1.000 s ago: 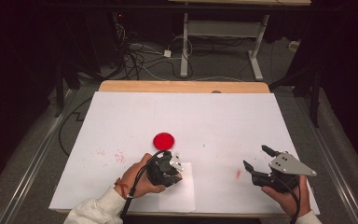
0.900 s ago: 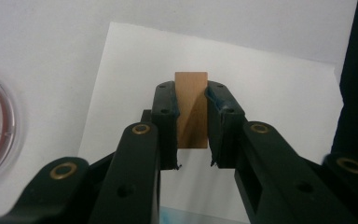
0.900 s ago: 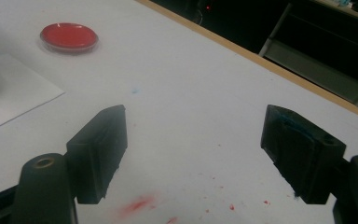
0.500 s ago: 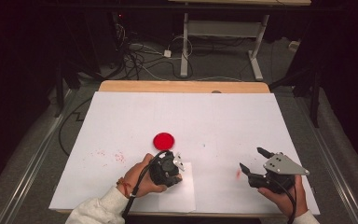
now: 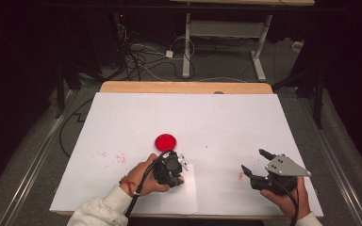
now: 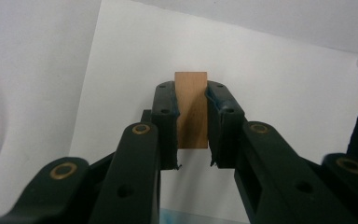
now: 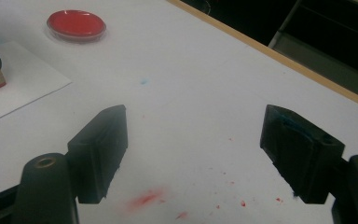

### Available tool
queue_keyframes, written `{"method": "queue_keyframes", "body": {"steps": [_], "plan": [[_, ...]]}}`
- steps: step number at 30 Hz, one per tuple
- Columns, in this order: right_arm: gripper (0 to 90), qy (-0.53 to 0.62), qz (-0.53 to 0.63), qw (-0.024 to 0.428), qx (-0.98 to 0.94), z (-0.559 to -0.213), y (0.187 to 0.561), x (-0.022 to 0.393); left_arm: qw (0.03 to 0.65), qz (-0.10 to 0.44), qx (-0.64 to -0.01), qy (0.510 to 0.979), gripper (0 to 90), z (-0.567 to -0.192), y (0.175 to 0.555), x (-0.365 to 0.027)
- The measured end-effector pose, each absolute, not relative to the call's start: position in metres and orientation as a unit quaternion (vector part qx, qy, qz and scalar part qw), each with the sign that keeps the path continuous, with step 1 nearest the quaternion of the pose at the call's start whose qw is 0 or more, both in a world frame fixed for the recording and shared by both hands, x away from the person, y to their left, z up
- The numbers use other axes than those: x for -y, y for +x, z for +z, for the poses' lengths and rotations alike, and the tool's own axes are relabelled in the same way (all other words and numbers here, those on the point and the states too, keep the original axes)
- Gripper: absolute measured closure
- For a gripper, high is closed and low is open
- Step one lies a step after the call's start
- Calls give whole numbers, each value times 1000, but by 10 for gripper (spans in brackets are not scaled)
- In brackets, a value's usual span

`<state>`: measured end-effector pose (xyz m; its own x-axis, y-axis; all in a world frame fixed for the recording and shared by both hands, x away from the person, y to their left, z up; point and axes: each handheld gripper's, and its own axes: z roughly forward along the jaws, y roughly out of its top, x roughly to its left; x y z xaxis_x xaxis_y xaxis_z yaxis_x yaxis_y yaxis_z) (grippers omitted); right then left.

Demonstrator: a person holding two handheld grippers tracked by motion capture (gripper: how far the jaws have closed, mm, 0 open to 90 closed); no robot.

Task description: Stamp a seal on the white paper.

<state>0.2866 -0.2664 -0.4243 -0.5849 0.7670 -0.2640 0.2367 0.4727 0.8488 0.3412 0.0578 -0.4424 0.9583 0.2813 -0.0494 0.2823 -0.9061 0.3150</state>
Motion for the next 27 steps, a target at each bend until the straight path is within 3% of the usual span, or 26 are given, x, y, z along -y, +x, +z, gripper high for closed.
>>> {"method": "queue_keyframes", "body": {"steps": [27], "plan": [[237,310,402,323,-799,-426,288,265,155,3,-140,978,739,-443,340,-56]]}}
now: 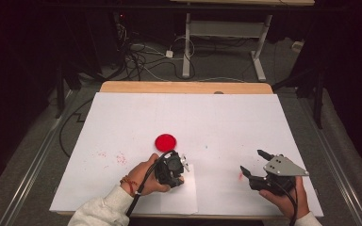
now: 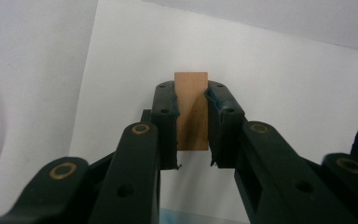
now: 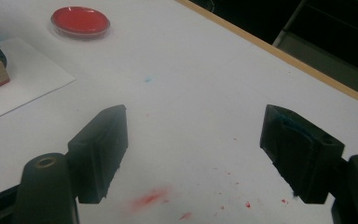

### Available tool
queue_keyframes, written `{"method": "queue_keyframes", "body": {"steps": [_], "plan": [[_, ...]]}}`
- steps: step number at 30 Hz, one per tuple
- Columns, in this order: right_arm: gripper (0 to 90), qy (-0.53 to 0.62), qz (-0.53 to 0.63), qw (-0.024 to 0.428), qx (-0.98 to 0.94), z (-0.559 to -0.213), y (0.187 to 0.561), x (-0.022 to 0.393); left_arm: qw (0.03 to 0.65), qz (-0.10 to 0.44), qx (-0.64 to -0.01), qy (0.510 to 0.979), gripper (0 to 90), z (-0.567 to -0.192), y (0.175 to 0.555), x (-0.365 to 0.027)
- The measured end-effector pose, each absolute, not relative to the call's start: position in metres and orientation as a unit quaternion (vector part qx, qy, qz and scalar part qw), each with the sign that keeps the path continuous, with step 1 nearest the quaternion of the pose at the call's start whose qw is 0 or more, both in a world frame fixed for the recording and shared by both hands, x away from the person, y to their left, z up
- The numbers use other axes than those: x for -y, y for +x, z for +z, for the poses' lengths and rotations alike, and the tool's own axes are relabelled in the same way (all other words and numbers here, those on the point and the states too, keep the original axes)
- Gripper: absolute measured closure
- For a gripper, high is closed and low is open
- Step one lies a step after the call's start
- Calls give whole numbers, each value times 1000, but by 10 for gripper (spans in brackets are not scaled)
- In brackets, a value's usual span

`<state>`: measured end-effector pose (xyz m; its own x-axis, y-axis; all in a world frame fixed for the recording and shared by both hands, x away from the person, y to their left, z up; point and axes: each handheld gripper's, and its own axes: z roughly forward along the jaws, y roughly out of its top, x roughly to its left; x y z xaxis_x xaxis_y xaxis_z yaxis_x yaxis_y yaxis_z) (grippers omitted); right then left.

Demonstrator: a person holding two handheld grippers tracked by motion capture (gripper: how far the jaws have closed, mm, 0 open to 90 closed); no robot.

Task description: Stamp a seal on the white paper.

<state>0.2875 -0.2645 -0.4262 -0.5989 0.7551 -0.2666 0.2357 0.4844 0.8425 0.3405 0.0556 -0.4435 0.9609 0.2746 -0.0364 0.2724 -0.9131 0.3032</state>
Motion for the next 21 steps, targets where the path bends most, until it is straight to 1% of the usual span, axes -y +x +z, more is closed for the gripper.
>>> {"method": "queue_keyframes", "body": {"steps": [21], "plan": [[237,311,396,319,-803,-429,288,263,141,17,-134,981,737,-446,338,-52]]}}
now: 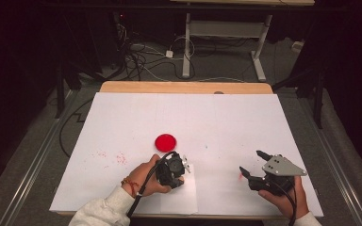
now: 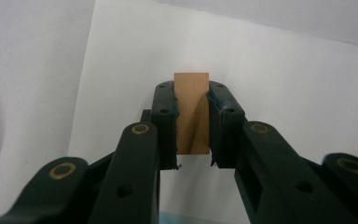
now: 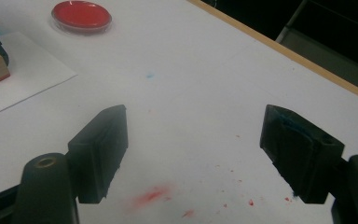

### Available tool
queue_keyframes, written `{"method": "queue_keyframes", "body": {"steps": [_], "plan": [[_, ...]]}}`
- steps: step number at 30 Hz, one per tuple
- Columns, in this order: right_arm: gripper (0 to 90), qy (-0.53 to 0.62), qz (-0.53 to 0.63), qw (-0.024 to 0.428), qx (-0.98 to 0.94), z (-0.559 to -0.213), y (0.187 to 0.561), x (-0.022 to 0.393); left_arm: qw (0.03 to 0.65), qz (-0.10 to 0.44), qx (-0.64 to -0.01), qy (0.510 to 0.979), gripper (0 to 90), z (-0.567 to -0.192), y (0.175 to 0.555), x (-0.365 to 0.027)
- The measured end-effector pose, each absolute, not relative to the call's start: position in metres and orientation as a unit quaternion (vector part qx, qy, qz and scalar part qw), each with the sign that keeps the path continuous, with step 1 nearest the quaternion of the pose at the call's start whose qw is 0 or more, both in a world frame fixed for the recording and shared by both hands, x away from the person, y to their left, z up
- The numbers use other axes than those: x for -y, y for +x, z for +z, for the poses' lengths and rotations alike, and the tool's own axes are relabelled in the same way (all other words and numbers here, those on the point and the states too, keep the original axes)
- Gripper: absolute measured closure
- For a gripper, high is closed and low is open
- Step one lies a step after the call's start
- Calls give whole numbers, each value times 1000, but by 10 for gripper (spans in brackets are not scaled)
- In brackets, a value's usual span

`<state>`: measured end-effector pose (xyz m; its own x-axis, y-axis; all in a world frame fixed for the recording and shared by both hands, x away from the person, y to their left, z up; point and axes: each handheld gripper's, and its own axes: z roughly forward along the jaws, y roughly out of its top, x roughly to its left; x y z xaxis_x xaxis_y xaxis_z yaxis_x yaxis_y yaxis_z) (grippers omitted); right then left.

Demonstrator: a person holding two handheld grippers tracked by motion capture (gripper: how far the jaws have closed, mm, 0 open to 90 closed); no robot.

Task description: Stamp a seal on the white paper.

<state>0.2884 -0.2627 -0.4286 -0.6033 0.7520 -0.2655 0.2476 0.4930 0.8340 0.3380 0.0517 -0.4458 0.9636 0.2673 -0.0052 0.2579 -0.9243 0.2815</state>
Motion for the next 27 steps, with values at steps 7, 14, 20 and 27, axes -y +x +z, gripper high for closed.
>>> {"method": "queue_keyframes", "body": {"steps": [7,14,20,27], "plan": [[238,312,396,319,-803,-429,289,263,145,13,-138,980,738,-446,338,-52],[238,313,398,315,-803,-429,289,264,148,9,-140,979,737,-447,339,-53],[238,312,397,315,-804,-429,289,263,150,11,-140,979,737,-446,339,-53],[237,312,400,313,-803,-429,290,265,170,12,-142,975,736,-437,339,-57]]}}
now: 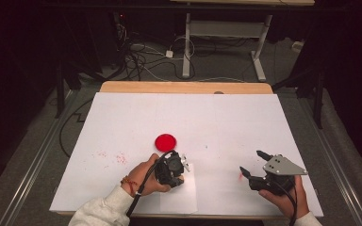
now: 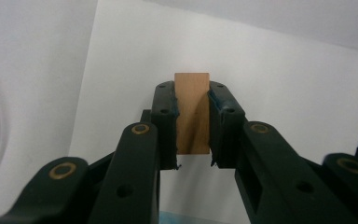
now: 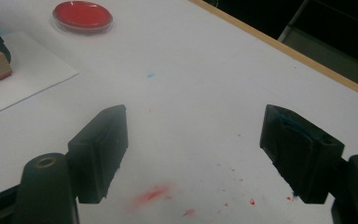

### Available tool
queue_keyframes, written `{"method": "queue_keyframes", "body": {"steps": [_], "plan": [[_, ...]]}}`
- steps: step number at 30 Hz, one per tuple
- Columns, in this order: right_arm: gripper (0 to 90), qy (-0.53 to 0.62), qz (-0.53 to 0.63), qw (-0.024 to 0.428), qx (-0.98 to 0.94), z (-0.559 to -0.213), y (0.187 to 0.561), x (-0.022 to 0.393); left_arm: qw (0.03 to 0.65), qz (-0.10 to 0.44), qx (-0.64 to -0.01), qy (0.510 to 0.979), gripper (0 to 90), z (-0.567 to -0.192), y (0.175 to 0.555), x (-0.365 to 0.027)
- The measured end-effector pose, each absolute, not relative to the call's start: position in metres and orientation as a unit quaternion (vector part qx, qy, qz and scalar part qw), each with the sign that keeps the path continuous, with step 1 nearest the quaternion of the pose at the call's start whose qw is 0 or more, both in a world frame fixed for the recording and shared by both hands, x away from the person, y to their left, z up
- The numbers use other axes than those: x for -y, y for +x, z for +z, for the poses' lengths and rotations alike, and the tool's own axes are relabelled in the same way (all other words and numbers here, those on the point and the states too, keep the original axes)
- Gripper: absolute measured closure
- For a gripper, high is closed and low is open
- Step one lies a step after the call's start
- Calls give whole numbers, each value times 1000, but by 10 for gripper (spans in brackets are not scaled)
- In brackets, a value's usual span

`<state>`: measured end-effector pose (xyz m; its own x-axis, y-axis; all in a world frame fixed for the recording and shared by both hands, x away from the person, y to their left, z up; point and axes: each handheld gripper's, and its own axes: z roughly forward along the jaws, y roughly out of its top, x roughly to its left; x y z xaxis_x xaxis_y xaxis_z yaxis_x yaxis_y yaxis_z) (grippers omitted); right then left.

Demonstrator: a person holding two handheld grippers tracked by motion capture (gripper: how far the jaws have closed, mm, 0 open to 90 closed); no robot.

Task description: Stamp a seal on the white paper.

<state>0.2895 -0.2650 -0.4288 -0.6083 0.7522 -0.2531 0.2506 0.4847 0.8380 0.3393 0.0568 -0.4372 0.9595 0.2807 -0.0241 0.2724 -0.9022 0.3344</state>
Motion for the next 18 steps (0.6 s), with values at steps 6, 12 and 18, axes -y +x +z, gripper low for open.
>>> {"method": "queue_keyframes", "body": {"steps": [6,12,18], "plan": [[238,312,401,315,-801,-428,289,265,202,29,-148,968,736,-421,338,-66],[238,311,402,316,-801,-427,288,264,221,44,-164,960,736,-411,341,-81],[238,310,402,317,-801,-427,288,264,235,54,-186,953,736,-405,347,-95]]}}
